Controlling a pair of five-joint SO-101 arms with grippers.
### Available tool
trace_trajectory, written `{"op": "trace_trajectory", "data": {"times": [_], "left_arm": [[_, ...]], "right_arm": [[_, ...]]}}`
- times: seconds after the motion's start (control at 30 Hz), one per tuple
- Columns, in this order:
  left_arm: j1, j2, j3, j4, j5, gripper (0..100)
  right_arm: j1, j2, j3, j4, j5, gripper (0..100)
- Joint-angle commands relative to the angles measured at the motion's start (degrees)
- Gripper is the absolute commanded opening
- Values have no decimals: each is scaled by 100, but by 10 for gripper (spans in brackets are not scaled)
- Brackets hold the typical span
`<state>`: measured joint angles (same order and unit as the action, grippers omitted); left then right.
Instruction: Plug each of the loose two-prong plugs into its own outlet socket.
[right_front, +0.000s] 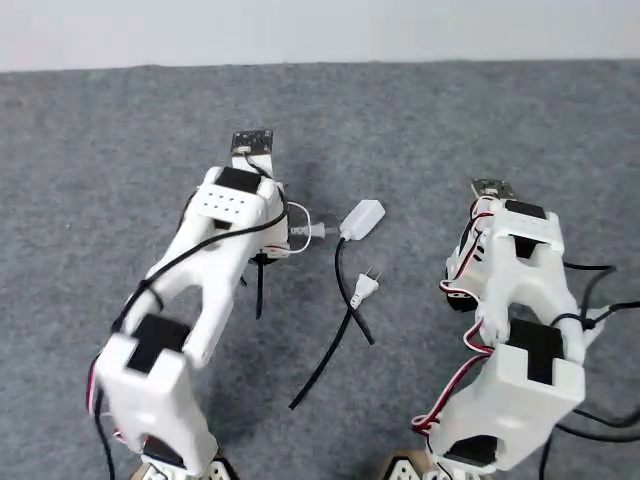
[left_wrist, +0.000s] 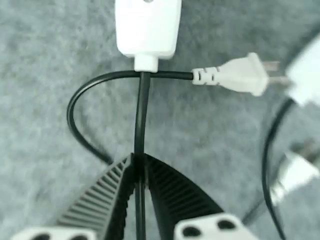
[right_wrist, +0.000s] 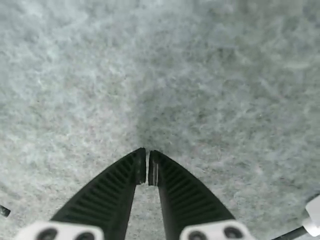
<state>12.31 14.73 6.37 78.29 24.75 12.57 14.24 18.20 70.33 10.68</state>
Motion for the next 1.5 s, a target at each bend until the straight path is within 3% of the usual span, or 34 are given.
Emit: {"op": "trace_trajectory", "data": {"times": [0.0,0.33,0.6,0.7,1.0,1.17,1.3,1.47], "left_arm": [[53,-1468,875,97,-123,12],[18,-4413,4796,-958,-1178,12],[-193,-5767,6422,-1890,-1714,16],[-413,-5899,6571,-2004,-1996,39],[-1829,-5943,6589,-2004,-2145,296],[-2092,-5952,6202,-1969,-2400,309],[-1732,-5943,5560,-2004,-1802,269],[-448,-5881,5015,-2338,-1609,0]], "right_arm": [[-48,-40,-26,-57,70,15],[-48,-31,-26,-66,70,15],[-48,-31,-18,-66,70,15],[-48,-31,-18,-66,70,15],[-57,-22,9,-163,35,15],[-57,-22,9,-171,26,15],[-57,-22,9,-180,26,15],[-57,-22,9,-171,53,14]]}}
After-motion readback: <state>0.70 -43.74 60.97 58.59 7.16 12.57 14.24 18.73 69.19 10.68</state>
